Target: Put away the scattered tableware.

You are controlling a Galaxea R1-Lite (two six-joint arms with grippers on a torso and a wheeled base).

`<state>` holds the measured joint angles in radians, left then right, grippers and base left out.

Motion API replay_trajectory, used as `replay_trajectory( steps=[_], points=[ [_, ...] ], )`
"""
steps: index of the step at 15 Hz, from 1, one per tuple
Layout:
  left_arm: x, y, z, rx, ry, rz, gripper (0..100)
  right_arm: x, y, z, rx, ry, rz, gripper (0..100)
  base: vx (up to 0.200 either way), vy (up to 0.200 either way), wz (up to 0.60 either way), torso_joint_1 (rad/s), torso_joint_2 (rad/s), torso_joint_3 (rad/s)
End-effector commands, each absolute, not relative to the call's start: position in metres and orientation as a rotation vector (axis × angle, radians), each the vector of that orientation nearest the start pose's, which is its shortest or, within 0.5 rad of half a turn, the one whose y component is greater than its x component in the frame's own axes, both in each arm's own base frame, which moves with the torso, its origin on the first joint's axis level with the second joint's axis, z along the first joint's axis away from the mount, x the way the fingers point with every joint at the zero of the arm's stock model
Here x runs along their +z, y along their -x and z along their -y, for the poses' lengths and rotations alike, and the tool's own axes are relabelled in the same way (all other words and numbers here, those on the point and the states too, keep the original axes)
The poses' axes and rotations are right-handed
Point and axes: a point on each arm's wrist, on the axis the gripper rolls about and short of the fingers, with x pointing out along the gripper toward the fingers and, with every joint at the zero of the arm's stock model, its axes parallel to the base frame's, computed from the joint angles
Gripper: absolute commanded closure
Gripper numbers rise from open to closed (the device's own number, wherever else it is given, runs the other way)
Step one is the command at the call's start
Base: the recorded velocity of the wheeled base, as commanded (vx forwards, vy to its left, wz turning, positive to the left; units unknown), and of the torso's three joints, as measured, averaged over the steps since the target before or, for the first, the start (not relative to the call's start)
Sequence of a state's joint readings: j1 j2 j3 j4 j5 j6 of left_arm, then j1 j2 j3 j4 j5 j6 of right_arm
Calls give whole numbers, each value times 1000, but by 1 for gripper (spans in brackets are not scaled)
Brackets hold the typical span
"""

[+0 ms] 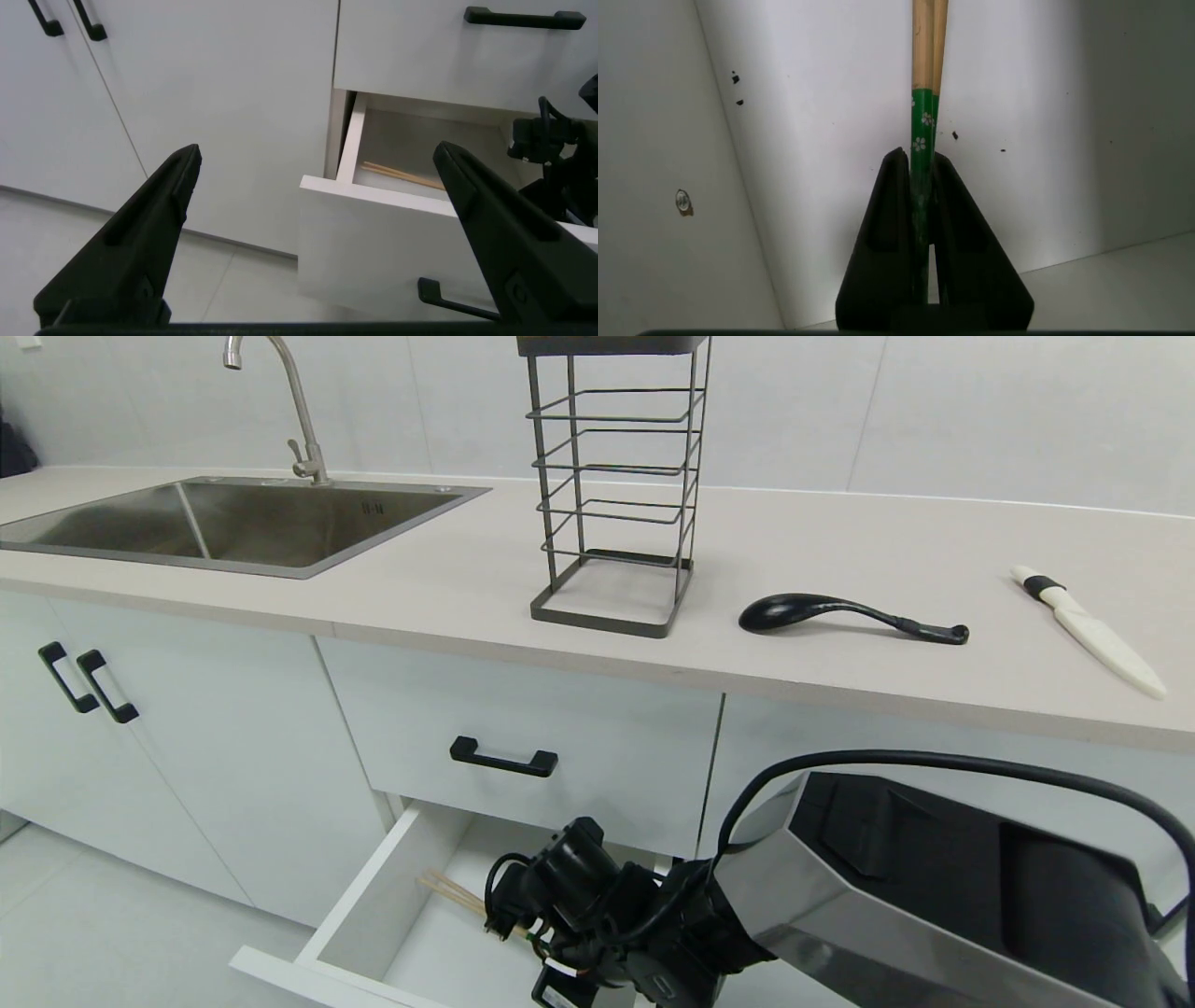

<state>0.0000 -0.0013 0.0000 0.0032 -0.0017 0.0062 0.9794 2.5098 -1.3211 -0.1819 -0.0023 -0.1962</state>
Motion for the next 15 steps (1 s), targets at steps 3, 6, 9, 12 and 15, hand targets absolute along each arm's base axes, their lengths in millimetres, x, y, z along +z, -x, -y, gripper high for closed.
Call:
replay_trajectory(
  steps=[3, 6, 9, 12, 15],
  points=[
    [75, 23, 0, -2, -6, -3, 0, -48, -240, -360, 998, 675, -839, 0, 0, 0, 0, 0, 0, 0],
    [75, 23, 0, -2, -6, -3, 0, -44, -242, -362, 999, 669, -826, 0, 0, 0, 0, 0, 0, 0],
    [75, 23, 0, -2, -6, -3, 0, -41, -240, -363, 1002, 668, -817, 0, 0, 0, 0, 0, 0, 0],
    [75, 23, 0, -2, -6, -3, 0, -29, -236, -367, 1017, 664, -788, 0, 0, 0, 0, 0, 0, 0],
    [75, 23, 0, -2, -6, -3, 0, -13, -228, -372, 1039, 656, -748, 0, 0, 0, 0, 0, 0, 0]
  ],
)
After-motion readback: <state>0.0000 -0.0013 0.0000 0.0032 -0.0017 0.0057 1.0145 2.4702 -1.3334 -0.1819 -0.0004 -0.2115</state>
